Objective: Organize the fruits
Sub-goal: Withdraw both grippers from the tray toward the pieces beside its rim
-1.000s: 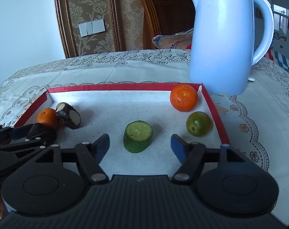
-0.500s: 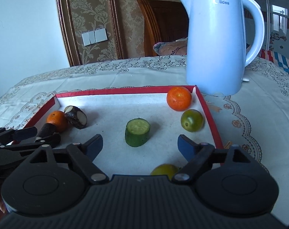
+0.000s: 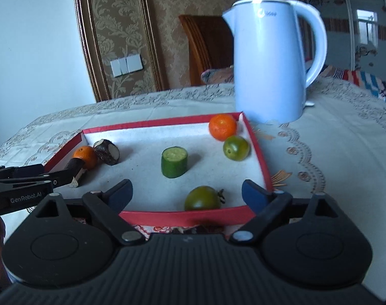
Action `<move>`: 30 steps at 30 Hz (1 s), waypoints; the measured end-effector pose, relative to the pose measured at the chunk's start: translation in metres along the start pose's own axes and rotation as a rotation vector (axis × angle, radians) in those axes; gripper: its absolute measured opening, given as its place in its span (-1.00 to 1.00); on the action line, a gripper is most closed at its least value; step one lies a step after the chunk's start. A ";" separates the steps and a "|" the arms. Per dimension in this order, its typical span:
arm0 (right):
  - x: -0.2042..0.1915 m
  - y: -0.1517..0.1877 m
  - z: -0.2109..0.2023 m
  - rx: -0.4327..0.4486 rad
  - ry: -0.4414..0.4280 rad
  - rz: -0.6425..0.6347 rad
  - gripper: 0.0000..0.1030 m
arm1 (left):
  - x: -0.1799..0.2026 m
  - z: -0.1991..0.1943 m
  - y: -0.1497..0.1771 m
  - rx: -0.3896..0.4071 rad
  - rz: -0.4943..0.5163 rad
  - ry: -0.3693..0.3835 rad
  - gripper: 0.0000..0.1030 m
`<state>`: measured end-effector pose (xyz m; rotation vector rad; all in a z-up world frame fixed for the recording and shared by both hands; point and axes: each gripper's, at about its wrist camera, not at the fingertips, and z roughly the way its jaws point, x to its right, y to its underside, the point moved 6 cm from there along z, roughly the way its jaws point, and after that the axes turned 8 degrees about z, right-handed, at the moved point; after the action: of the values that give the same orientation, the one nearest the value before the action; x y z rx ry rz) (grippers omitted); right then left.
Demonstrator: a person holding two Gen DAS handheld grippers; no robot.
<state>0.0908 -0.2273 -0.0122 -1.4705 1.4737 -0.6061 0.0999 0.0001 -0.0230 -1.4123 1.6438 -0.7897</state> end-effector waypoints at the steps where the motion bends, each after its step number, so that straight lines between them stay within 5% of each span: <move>1: 0.001 0.000 -0.004 0.008 -0.008 0.010 0.83 | 0.000 -0.002 0.000 0.005 -0.001 0.002 0.29; 9: 0.008 0.005 -0.018 0.035 0.016 0.006 0.83 | 0.005 -0.006 0.003 0.010 0.024 0.004 0.30; 23: 0.015 0.033 -0.021 -0.098 0.039 -0.035 0.88 | 0.009 -0.024 0.008 0.028 0.013 0.054 0.43; 26: 0.010 0.036 -0.019 -0.111 0.050 -0.069 0.66 | 0.010 -0.026 0.008 0.037 0.018 0.055 0.43; 28: 0.009 0.038 -0.013 -0.146 0.045 -0.074 0.24 | 0.012 -0.026 0.008 0.036 0.026 0.056 0.43; 30: 0.008 0.038 -0.014 -0.139 0.045 -0.079 0.17 | 0.013 -0.026 0.008 0.035 0.029 0.061 0.43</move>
<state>0.0616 -0.2328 -0.0411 -1.6382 1.5235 -0.5983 0.0721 -0.0121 -0.0200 -1.3492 1.6850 -0.8477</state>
